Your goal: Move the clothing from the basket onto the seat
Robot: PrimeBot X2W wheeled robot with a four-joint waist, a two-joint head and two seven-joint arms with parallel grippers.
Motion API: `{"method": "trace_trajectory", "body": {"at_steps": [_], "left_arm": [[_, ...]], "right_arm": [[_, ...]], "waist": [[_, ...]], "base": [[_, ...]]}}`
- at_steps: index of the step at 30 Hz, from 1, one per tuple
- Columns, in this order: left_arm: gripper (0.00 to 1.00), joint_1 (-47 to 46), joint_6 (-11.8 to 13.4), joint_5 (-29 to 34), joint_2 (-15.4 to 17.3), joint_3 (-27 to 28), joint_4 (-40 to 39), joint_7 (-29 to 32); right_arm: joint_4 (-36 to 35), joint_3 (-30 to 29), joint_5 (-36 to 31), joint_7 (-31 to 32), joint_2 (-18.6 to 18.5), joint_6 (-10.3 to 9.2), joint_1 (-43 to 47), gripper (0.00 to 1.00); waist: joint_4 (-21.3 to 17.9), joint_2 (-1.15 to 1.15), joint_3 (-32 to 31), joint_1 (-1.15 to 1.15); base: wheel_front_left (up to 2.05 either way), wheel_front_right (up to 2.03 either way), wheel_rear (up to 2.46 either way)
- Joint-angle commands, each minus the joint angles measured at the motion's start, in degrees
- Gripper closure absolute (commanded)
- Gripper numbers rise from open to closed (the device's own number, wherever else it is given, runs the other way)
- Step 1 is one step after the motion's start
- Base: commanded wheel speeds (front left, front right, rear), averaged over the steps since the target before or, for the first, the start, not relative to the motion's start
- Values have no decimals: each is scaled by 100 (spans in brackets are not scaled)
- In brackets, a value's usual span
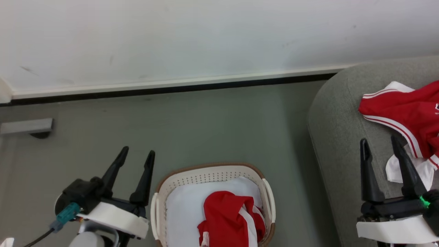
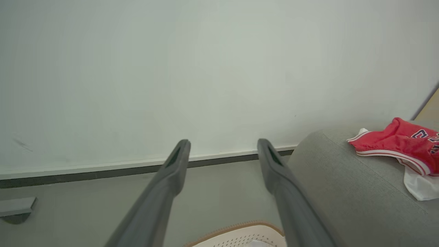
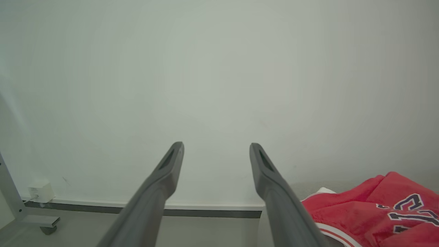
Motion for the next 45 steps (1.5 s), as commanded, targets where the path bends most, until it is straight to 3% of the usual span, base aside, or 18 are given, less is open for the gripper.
{"method": "trace_trajectory", "body": {"at_steps": [1,23,29,39,45], "left_arm": [[0,-165,9,-99,148,-142,2,46],[0,-1666,5,-623,1683,-2809,337,895],[0,-2157,5,-1052,2059,-3594,462,1138],[0,-2843,5,-1151,2337,-4214,970,1468],[0,-3047,8,-1112,2288,-4319,1268,1665]], "right_arm": [[-73,-49,34,-22,-2,-13,-170,0],[-1310,-219,575,-26,0,-13,-1094,0],[-1706,-203,761,-26,1,-13,-1088,0],[-2094,-153,1128,-27,2,-13,-1041,0],[-2140,-86,1260,-27,3,-13,-913,0]], "waist": [[-225,0,409,-1],[-1298,0,2622,-1],[-1594,0,3030,-1],[-2043,0,3462,-1],[-2216,0,3565,-1]], "base": [[0,0,0],[0,0,0],[0,0,0],[0,0,0],[0,0,0]]}}
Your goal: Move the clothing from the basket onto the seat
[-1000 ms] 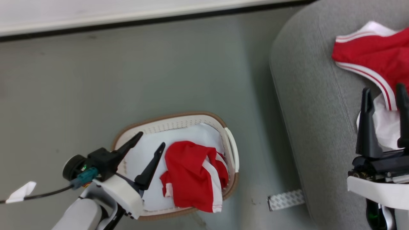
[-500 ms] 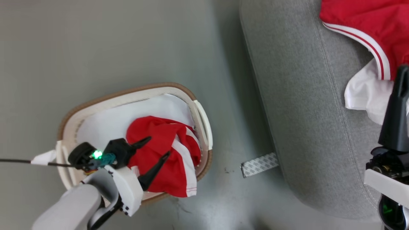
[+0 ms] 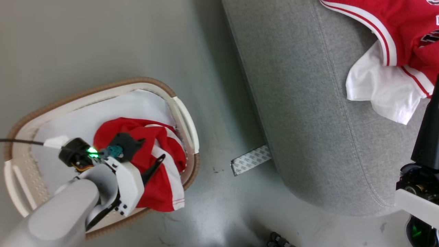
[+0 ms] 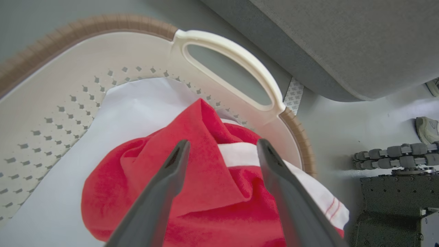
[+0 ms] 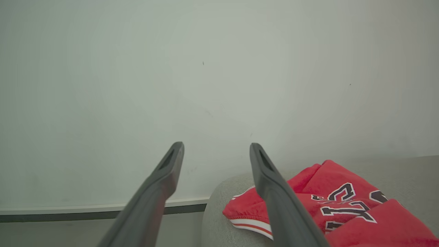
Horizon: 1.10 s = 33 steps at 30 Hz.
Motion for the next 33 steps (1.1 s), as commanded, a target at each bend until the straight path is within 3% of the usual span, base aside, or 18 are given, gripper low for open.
{"method": "trace_trajectory", "body": {"at_steps": [1,6,13,30,31,33], "left_arm": [[0,-73,26,22,22,-9,85,57],[0,-153,133,166,55,-150,451,426],[0,-190,64,173,107,-412,809,865],[0,-477,12,-45,-143,-638,1155,668],[10,-482,14,-56,-154,-660,1176,657],[86,-484,9,-98,-177,-710,1211,652]], "right_arm": [[-8,13,42,-13,9,-13,67,0],[-23,67,117,-14,9,-13,155,0],[-28,69,77,-14,9,-13,244,0],[-53,109,-21,-14,9,-13,496,0],[-45,108,-21,-14,9,-13,504,0],[-33,112,-19,-14,9,-13,512,0]], "waist": [[-79,0,67,-1],[-173,0,130,-1],[-170,0,160,-1],[-146,0,234,-1],[-148,0,230,-1],[-153,0,219,-1]], "base": [[0,0,0],[0,0,0],[0,0,0],[0,0,0],[0,0,0],[0,0,0]]}}
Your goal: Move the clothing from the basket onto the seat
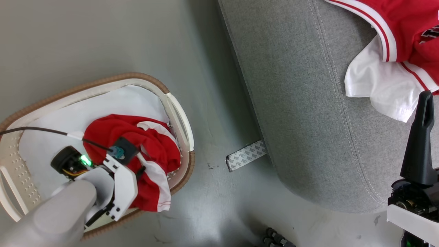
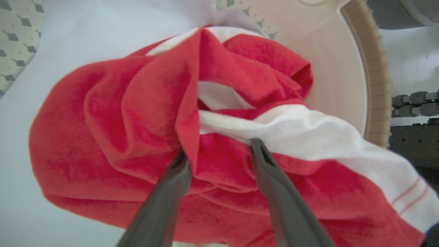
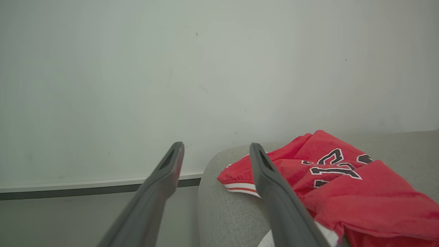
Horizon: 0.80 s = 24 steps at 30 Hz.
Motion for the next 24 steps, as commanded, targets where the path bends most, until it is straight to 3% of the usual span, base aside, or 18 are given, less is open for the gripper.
{"method": "trace_trajectory", "body": {"at_steps": [1,14,24], "left_arm": [[100,-48,-18,-144,-6,-49,17,-12],[100,-165,-14,-525,113,-181,-214,-473],[100,-5,-16,-753,-445,-253,-374,-1069]], "right_arm": [[11,4,-34,-14,8,-13,18,0],[247,54,7,-14,7,-13,-283,0],[518,-358,-385,-14,5,-13,-299,0]], "waist": [[-6,0,-14,0],[-79,0,-373,0],[547,0,-1384,0]], "base": [[0,0,0],[0,0,0],[0,0,0]]}}
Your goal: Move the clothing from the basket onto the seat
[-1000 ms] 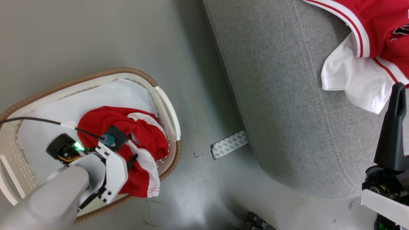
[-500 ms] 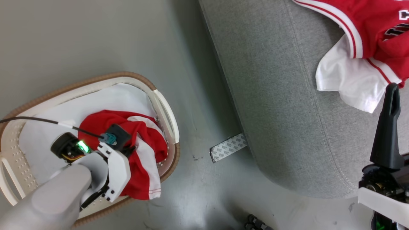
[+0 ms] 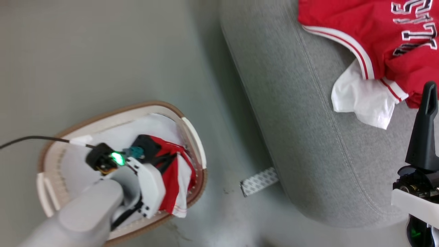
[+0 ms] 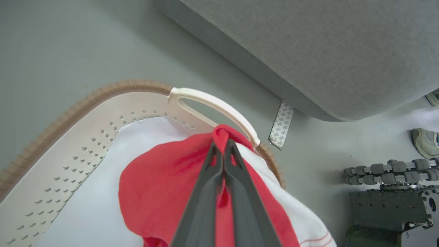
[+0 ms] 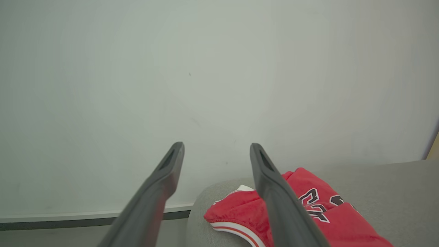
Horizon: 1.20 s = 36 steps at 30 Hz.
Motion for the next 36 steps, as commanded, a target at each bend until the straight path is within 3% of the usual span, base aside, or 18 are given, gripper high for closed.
{"method": "trace_trajectory", "body": {"at_steps": [1,15,27,36], "left_arm": [[100,103,6,-102,-168,-33,-3,-157],[100,390,12,-574,-990,-10,-237,-1029],[100,108,152,-838,-1244,294,-887,-1122],[100,-365,486,-904,-1147,737,-1647,-1118]], "right_arm": [[78,-94,-102,-14,1,-13,14,0],[593,-502,-678,-14,-1,-13,389,0],[1044,-569,-767,-13,-1,-13,872,0],[1536,-46,-702,-12,0,-13,1143,0]], "waist": [[389,0,-510,0],[1423,0,-2156,0],[1980,0,-3011,0],[2263,0,-3542,0]], "base": [[0,0,0],[0,0,0],[0,0,0],[0,0,0]]}}
